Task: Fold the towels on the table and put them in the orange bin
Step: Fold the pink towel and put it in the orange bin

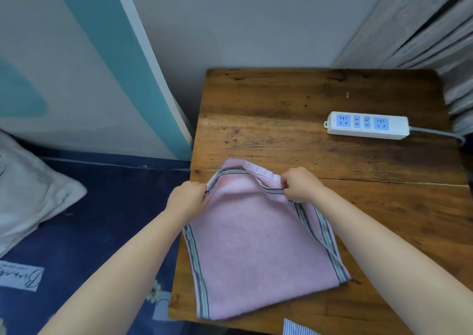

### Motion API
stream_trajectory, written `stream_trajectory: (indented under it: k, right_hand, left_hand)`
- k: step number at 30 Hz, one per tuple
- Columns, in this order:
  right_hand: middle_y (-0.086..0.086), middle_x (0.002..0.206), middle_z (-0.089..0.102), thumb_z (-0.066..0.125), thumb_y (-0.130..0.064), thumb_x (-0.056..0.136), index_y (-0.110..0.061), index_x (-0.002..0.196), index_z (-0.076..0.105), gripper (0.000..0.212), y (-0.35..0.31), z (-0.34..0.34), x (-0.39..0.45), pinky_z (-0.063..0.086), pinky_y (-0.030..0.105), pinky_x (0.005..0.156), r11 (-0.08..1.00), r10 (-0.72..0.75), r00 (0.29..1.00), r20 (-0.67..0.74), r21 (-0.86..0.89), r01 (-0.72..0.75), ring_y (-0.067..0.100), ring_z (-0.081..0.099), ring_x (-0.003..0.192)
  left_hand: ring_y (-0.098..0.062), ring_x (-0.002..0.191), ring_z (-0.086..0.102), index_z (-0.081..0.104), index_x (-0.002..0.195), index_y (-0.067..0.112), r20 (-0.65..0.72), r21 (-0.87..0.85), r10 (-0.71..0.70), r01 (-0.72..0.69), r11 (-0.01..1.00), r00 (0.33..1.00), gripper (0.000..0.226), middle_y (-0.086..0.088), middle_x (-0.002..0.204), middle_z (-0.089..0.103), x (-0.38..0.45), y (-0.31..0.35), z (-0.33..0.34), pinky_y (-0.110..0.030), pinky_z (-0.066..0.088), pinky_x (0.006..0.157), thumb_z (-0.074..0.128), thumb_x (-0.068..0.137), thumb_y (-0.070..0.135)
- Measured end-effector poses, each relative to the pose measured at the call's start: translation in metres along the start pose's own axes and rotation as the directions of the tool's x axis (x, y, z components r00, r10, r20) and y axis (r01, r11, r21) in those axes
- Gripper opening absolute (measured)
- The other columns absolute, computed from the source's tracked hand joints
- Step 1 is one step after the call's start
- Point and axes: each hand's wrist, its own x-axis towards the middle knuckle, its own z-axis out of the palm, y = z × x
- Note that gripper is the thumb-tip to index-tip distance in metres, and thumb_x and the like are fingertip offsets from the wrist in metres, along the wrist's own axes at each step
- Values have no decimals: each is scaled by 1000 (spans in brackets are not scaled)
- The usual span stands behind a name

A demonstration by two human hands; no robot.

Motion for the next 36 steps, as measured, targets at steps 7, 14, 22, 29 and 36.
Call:
stream_trajectory:
  k: [7,14,22,29,36]
  right_hand:
    - [6,90,52,53,-8,83,-9,91,65,14,14,-24,-28,39,28,69,992,-84,979,-186,82,100,27,55,92]
    - [14,101,63,44,-10,93,-9,99,51,9,17,-45,-59,46,35,69,993,-71,950,-305,72,98,28,56,85]
    - [11,98,63,46,-18,93,-13,97,46,6,23,-77,-85,48,29,73,998,23,910,-415,-36,-42,26,62,86]
    - [13,117,59,48,-11,89,-9,114,58,27,21,-96,-136,44,34,89,970,66,971,-230,-212,-116,29,56,109]
    - [12,119,57,45,-13,87,-7,113,57,29,13,-126,-192,44,35,89,919,102,788,-608,-245,-308,28,49,115]
  left_hand:
    - [-31,85,55,55,89,2,-81,-114,-78,69,991,994,21,-14,94,62,0,-16,-8,-34,38,61,44,92,20]
    - [-34,89,54,56,90,1,-261,-257,-221,153,954,940,26,-18,97,62,-5,-32,-31,-35,38,63,37,95,18]
    - [-31,94,51,56,93,4,-320,-232,-108,33,972,941,24,-17,104,61,-10,-25,-76,-37,40,71,34,97,15]
    - [-29,106,55,62,109,12,-326,10,82,-84,996,942,25,-10,113,62,-25,-11,-122,-35,46,80,42,94,16]
    - [-36,103,51,55,106,2,-638,-199,-32,-124,972,769,24,-22,108,58,-42,25,-183,-39,42,74,36,92,9]
